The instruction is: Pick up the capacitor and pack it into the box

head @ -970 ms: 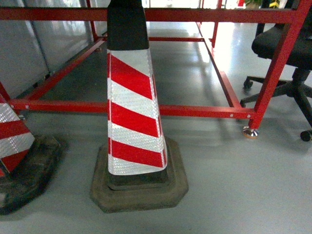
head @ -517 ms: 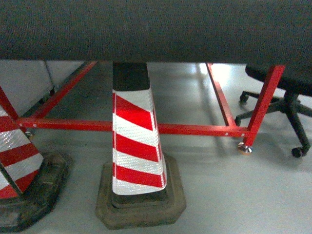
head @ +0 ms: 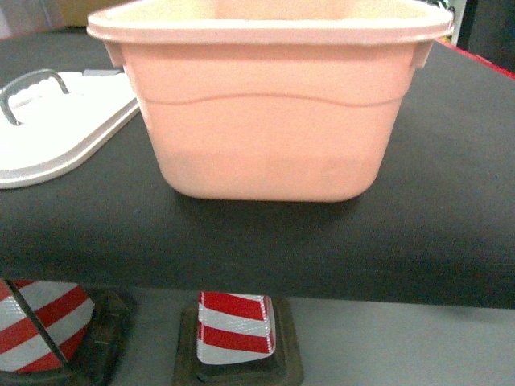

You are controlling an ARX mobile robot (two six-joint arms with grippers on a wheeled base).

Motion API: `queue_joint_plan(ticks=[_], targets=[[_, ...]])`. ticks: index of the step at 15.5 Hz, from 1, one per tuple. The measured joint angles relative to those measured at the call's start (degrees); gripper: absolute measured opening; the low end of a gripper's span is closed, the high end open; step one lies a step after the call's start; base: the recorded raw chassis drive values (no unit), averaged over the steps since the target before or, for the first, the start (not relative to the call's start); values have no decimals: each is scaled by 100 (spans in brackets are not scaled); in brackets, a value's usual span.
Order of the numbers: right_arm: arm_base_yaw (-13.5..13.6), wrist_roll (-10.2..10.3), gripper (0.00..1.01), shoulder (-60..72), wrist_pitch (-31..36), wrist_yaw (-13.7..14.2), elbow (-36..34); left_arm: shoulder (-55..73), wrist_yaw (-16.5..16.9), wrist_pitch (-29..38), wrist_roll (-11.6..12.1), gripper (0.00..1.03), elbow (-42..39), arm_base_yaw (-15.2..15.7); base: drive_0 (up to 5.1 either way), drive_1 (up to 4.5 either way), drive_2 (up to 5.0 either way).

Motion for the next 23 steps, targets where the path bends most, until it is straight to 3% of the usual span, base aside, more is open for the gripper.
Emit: queue_joint_plan(ticks=[19,20,21,23], targets=[[0,-9,98,0,0,-4,0,0,-2,7,0,44,2,0,0,0,0],[0,-9,98,0,0,-4,0,31,96,-72,35,44,11,31,0,0,0],[0,-7,98,0,2,-2,0,529,476,122,144,44,50,2,0,0,0],[0,-9,98,0,2,-2,0,2551,-195,1788,98,44,334,-1088,0,0,0]])
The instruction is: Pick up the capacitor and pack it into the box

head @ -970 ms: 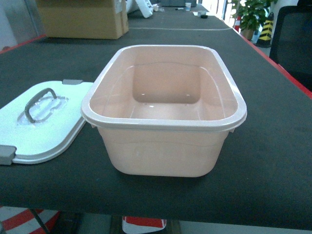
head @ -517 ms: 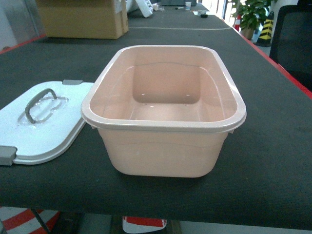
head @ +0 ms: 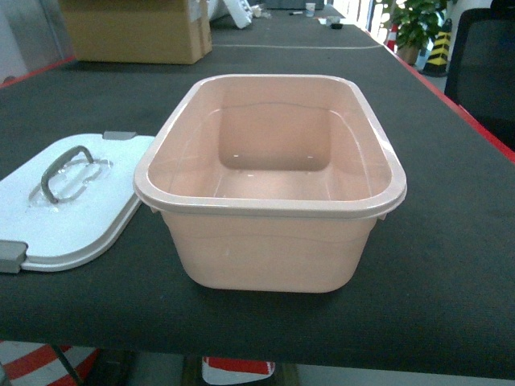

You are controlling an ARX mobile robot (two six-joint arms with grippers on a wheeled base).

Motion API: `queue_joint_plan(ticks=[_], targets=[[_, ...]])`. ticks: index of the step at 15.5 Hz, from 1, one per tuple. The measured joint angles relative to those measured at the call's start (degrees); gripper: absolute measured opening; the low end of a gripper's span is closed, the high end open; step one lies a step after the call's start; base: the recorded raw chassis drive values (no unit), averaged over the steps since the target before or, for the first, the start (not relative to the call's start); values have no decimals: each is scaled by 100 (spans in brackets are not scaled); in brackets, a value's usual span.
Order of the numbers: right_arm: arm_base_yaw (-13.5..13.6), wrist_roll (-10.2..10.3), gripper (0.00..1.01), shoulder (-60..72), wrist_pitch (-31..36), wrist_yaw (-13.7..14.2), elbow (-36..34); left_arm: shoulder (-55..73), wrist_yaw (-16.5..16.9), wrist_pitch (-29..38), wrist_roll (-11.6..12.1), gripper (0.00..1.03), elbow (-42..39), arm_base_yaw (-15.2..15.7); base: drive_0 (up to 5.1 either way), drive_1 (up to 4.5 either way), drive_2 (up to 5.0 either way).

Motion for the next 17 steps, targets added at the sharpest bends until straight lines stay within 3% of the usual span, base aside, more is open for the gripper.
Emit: queue_joint_plan(ticks=[2,3,4,6,8,9,12,17], targets=[[0,0,98,0,-2,-2,0,1976,-835,1700,-127,44,802,-850,0,0,0],[0,0,98,0,-2,-2,0,3626,-1432,2634,-105,44,1878,-1353,0,0,0],[0,0,98,0,-2,-2,0,4704,-1808,2754,-70,44,2730,-1631,0,0,0],[0,0,98,0,0,-2,0,6432,-2164,2339,-4,44,4253,-1980,0,0,0],[0,0,98,0,0,-2,0,7989,-2310,1952,256,50,5984,-2135,0,0,0],[0,0,98,0,-2,-2,0,8371,-2367,1967,361,61,6459,-2170,0,0,0],[0,0,98,0,0,-4,0,8389,-2376,1993,428,97,6620,-2188,0,0,0],[0,0,98,0,-2,-2,0,8378,-2376,1985,472,98,6620,-2164,0,0,0]])
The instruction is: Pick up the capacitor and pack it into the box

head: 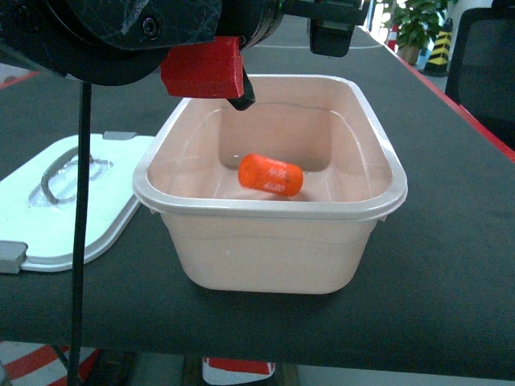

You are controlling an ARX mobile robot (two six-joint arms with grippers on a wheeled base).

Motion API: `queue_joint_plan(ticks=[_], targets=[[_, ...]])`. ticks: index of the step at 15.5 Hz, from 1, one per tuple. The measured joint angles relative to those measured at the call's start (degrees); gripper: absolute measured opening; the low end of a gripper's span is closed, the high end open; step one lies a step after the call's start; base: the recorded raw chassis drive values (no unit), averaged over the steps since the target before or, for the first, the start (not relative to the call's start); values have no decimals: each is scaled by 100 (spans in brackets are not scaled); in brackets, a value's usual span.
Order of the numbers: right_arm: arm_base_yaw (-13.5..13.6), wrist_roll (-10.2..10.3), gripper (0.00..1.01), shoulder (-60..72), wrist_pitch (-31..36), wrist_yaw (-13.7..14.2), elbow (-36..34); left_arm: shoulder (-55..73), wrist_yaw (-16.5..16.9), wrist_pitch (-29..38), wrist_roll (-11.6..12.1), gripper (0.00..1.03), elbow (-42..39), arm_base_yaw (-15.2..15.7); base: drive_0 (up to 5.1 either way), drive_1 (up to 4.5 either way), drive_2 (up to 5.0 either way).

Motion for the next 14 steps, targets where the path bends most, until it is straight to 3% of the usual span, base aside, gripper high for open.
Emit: queue_joint_plan(ticks=[5,6,8,10,14], targets=[[0,0,98,0,0,0,0,2,68,136,-13,98,-17,11,0,0,0],[0,0,98,0,0,2,0,-33,278,380,-133,98,-129,85,0,0,0],[0,0,98,0,2,0,0,-170,363,439,-273,98,-446,297,0,0,0],[0,0,98,0,2,0,0,-186,376,522,-380,98,-629,802,0,0,0],[0,0,98,0,2,0,0,-271,723,599,-402,98,-861,2496,0,0,0]])
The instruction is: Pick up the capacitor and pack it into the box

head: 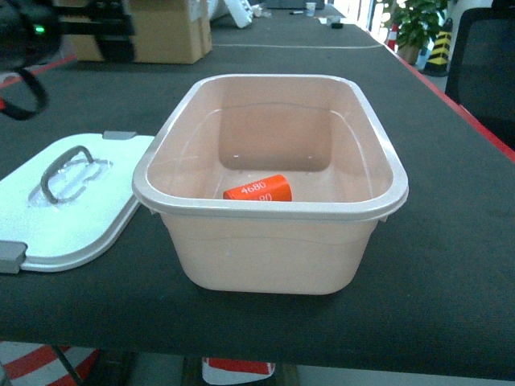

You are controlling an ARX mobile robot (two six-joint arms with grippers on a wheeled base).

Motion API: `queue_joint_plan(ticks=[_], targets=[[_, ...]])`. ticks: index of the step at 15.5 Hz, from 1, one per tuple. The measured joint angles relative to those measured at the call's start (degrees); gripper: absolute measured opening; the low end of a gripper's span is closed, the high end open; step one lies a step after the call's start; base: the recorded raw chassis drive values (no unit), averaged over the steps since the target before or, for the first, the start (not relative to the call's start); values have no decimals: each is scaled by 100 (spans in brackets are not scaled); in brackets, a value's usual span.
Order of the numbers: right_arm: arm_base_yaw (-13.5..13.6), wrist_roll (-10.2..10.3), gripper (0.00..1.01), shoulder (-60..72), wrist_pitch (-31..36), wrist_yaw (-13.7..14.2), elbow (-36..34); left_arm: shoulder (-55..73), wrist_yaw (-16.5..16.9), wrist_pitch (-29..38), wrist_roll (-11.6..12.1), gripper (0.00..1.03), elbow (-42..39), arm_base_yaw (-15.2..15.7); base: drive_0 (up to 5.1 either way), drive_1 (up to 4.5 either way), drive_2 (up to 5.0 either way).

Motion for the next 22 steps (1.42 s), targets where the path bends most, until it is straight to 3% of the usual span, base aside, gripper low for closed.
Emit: queue_joint_plan(ticks=[2,4,6,9,15,22], targets=[[0,0,98,0,0,0,0,9,232,-262,4,98,0,739,0,0,0],[0,0,98,0,0,2,0,365,601,-595,17,98,155,1049,0,0,0],[0,0,98,0,-2,0,0,901,798,-822,103,98,367,1047,0,0,0],[0,2,98,0,-2,0,0,1655,911,-986,442,98,955,1104,0,0,0],[0,0,98,0,-2,0,0,2509,1366,-1818,487,97,1447,1305,0,0,0],[0,0,98,0,-2,0,0,2509,1495,-1698,564,17,1447,1432,0,0,0]])
